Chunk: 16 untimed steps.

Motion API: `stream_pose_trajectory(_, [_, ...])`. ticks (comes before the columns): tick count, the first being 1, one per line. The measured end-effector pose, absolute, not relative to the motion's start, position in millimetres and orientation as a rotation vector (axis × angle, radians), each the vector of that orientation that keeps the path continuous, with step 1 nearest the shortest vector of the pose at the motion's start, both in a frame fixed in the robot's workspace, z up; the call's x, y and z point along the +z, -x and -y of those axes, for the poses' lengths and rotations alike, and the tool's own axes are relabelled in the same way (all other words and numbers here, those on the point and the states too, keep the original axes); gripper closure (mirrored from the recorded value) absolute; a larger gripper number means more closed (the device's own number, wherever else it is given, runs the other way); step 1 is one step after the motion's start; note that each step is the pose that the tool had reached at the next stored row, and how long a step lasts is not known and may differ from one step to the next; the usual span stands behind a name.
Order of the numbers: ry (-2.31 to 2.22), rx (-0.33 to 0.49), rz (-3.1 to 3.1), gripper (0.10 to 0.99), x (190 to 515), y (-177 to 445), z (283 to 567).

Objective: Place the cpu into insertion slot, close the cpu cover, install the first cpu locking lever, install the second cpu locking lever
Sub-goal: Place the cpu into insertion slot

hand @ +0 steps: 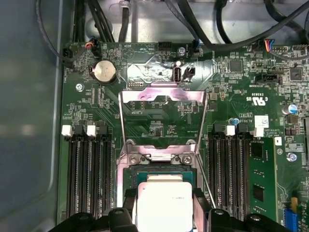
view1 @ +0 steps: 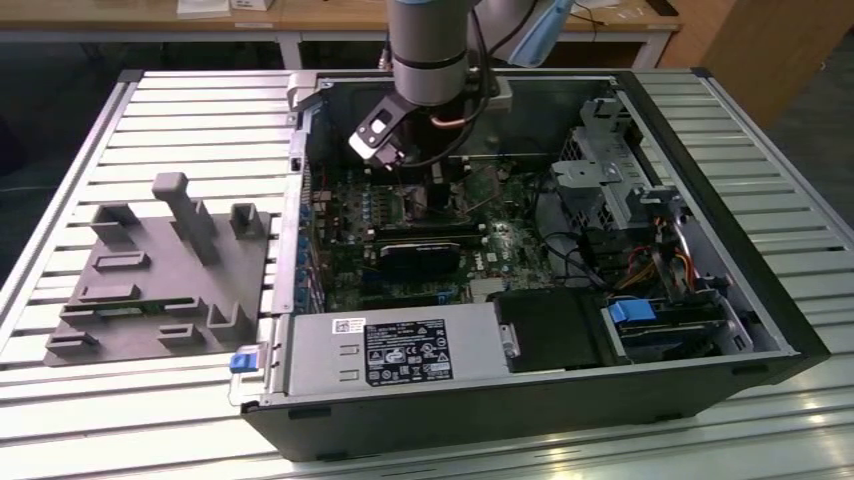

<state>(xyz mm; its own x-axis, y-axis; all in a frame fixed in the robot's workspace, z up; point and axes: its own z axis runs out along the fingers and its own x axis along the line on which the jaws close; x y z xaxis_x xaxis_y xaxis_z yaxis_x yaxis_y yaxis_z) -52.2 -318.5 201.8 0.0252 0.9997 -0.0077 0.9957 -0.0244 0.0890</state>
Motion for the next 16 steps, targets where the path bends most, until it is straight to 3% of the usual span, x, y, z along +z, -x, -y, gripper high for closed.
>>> stream_pose_trajectory(16, [-2.203, 0.086, -2.139, 0.545, 191.6, 53.6, 316.4])
